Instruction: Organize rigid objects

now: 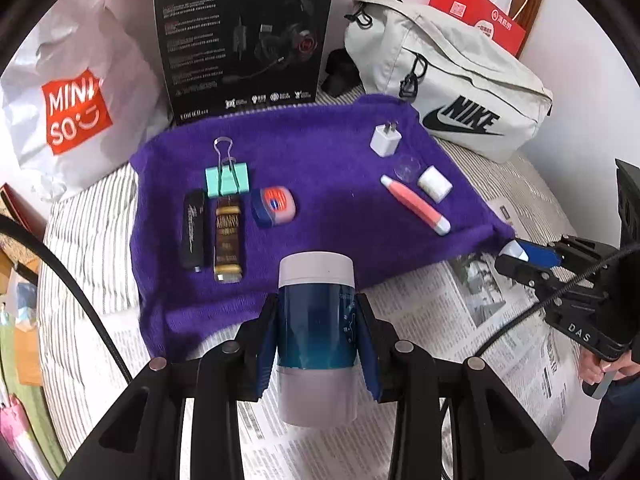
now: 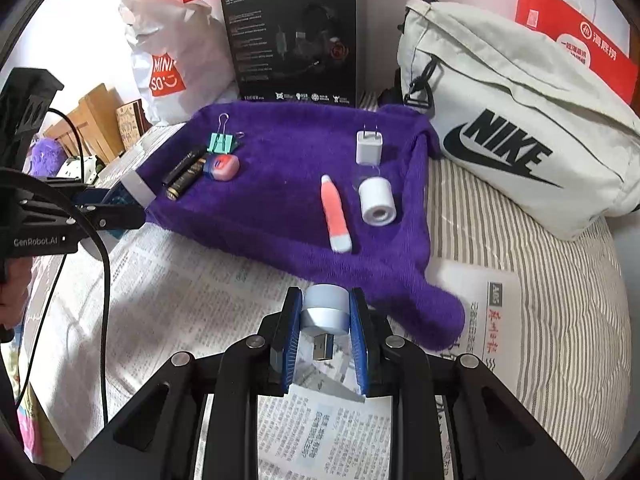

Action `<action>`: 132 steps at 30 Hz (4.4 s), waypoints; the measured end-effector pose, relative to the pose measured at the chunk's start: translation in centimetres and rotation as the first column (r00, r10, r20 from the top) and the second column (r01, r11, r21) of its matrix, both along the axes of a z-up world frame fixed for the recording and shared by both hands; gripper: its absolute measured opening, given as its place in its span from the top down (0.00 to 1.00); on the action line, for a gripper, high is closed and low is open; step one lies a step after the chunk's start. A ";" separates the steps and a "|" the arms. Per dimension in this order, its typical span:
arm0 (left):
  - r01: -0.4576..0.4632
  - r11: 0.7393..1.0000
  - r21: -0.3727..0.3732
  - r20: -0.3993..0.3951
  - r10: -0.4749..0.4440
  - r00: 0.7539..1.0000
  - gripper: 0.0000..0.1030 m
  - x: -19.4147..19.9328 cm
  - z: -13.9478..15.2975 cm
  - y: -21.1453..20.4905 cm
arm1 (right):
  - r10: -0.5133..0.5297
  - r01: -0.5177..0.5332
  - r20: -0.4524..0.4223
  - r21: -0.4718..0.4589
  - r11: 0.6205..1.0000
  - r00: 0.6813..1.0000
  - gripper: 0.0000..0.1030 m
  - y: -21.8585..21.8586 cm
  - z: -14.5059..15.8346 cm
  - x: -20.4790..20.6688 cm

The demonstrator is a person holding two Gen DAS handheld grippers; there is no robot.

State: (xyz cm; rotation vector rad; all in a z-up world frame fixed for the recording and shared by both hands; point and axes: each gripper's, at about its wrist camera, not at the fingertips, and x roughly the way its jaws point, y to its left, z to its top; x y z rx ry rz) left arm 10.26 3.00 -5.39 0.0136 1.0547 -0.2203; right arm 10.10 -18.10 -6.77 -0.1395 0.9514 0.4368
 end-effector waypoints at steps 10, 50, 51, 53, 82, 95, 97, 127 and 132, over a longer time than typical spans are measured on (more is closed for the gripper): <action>0.026 0.999 0.022 0.002 -0.027 1.000 0.67 5.1 0.7 -0.4 | -0.008 0.008 0.008 0.026 1.000 1.000 0.77 0.3 0.6 1.5; 0.129 0.985 0.115 -0.096 -0.118 0.988 0.52 8.8 -5.7 -2.2 | 0.021 -0.021 -0.004 0.034 0.999 1.000 0.77 2.5 -0.2 4.3; 0.129 0.984 0.122 -0.096 -0.118 0.988 0.52 8.6 -5.7 -2.2 | 0.021 -0.021 -0.003 0.034 0.999 1.000 0.77 2.5 -0.2 4.4; 0.126 0.983 0.131 -0.096 -0.114 0.989 0.52 8.3 -5.6 -2.1 | 0.019 -0.019 -0.002 0.036 0.999 1.000 0.77 2.5 -0.2 4.5; -0.155 0.980 0.124 0.007 0.155 0.988 0.48 2.5 -1.1 7.8 | 0.063 -0.063 -0.049 0.008 0.998 0.997 0.77 5.5 -2.6 7.6; -0.160 0.986 0.055 0.015 0.159 0.987 0.47 2.0 -1.4 8.2 | 0.082 -0.085 -0.094 -0.028 0.996 0.992 0.77 7.4 -4.6 8.9; -0.160 0.986 0.051 0.009 0.160 0.987 0.47 1.9 -1.5 8.2 | 0.086 -0.089 -0.091 -0.032 0.995 0.992 0.77 7.4 -4.7 8.9; -0.219 0.974 0.062 0.064 0.215 0.975 0.15 -3.5 2.1 4.8 | -0.035 0.032 -0.095 -0.038 0.999 0.995 0.19 4.0 1.0 3.5; -0.258 0.966 0.032 0.082 0.255 0.964 0.04 -5.3 3.5 3.2 | -0.067 0.066 -0.018 -0.064 0.996 0.998 0.02 3.1 3.5 0.0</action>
